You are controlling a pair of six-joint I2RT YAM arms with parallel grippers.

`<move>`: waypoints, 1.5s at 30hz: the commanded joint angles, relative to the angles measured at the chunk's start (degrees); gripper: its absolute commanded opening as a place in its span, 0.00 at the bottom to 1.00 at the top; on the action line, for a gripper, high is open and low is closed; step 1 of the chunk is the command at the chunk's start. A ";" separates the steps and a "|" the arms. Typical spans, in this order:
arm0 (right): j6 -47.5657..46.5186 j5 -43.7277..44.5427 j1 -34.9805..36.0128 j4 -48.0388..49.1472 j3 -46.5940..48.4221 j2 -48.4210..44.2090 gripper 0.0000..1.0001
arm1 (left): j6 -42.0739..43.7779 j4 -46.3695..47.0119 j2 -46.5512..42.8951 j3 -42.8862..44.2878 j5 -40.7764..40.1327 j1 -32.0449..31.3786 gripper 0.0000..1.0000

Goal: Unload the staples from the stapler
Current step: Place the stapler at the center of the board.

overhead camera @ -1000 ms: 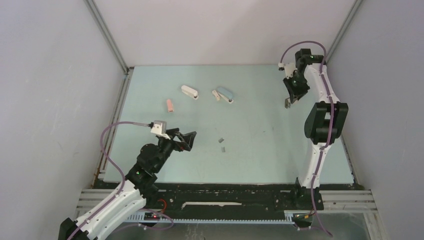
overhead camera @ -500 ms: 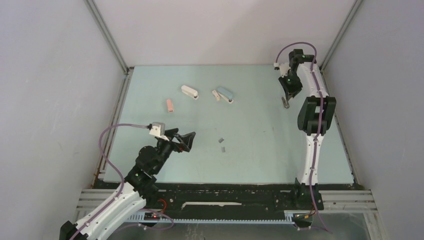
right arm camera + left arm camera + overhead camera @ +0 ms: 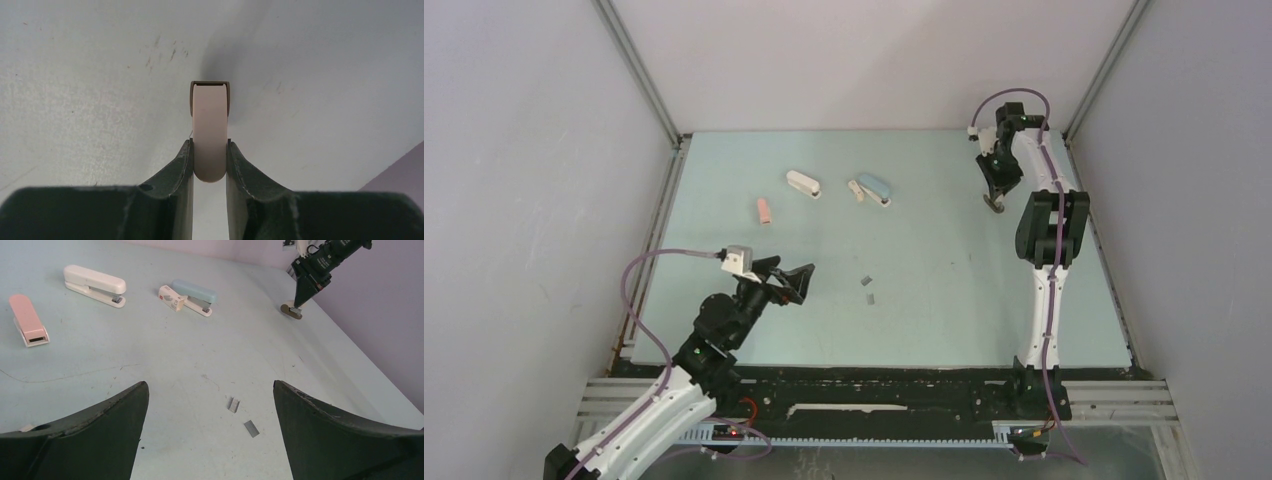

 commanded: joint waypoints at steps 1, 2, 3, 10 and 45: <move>1.35 -0.89 0.22 2.54 -2.63 -3.69 0.20 | 1.30 2.26 -1.40 -1.38 -0.65 0.36 1.00; 1.45 -1.10 0.23 3.01 -3.46 -4.35 0.24 | 1.30 2.23 -1.60 -1.45 -0.64 0.36 1.00; 1.57 -1.34 0.21 3.42 -4.40 -5.01 0.26 | 1.22 2.26 -1.70 -1.45 -0.56 0.37 1.00; 2.15 -2.39 0.24 6.59 -11.26 -10.20 0.43 | -0.09 2.09 -2.87 -1.63 0.04 0.36 1.00; 3.89 -58.84 3.40 27.76 -61.97 -57.85 0.82 | -10.67 6.30 11.21 5.02 2.57 2.65 1.00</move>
